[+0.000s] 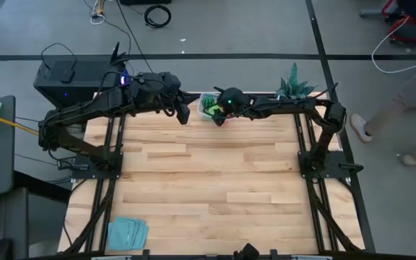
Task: Pick and placing Produce into tupperware
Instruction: Return to Home Position
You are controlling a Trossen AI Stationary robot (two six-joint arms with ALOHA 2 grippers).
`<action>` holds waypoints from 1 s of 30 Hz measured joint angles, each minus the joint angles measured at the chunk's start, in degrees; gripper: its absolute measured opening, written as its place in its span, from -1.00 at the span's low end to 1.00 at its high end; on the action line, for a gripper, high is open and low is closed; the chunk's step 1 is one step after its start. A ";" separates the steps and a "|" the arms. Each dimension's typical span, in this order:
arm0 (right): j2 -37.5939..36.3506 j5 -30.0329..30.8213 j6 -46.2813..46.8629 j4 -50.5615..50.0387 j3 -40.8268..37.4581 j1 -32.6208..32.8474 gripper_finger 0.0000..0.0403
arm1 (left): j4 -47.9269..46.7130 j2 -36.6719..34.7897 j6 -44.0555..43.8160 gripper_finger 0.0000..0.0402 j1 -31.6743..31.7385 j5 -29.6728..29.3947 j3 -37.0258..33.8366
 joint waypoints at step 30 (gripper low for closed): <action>-31.00 -3.68 -2.54 -5.20 -0.02 14.74 -0.91 | -8.47 -12.93 9.40 -0.98 0.75 -0.05 0.02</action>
